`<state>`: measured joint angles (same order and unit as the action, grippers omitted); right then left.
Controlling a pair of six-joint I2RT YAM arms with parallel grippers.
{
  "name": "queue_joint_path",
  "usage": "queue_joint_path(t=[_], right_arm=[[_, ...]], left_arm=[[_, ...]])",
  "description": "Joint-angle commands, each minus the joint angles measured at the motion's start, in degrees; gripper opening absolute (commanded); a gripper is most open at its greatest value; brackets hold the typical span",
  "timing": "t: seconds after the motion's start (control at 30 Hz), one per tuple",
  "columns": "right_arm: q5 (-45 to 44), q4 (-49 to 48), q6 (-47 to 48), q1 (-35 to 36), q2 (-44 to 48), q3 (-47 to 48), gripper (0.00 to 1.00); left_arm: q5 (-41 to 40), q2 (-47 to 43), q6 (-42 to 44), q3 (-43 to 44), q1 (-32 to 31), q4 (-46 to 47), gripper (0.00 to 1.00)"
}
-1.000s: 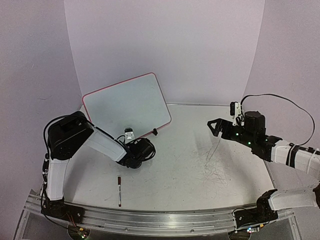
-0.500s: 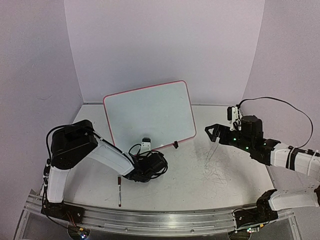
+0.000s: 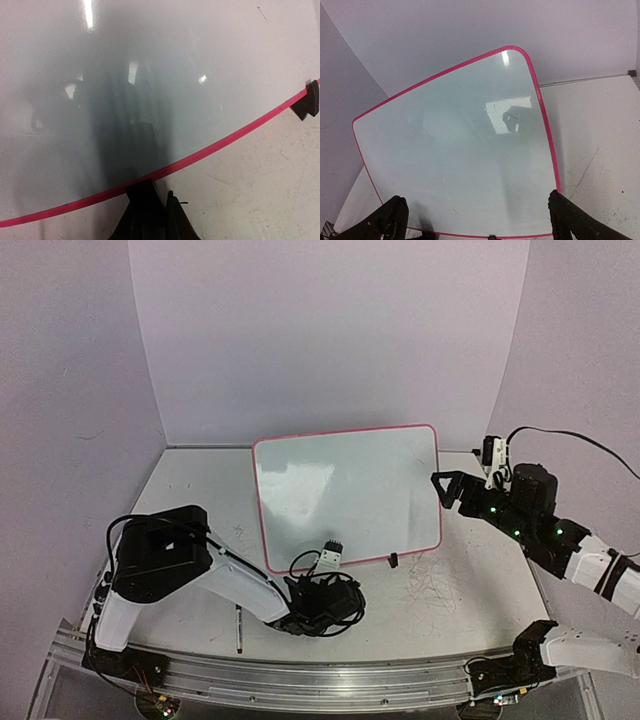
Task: Write a sentence on the whiteboard
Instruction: Move the whiteboard to the center of the board.
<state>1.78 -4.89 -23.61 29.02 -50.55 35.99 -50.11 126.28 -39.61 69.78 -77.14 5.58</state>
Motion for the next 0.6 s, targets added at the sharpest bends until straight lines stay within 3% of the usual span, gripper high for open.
queue_joint_path(t=[0.0,0.33,0.57], right_arm=[[-1.10,0.53,-1.27,0.17,3.69,-0.33,0.98],[-1.22,2.41,-3.78,0.21,8.94,-1.70,0.98],[-0.53,2.53,-3.48,0.19,6.98,-0.68,0.98]], left_arm=[[6.07,2.01,6.80,4.39,-3.91,2.77,0.00],[6.72,5.54,7.42,9.16,-6.88,2.63,0.00],[6.48,7.41,7.63,12.04,-7.75,2.51,0.00]])
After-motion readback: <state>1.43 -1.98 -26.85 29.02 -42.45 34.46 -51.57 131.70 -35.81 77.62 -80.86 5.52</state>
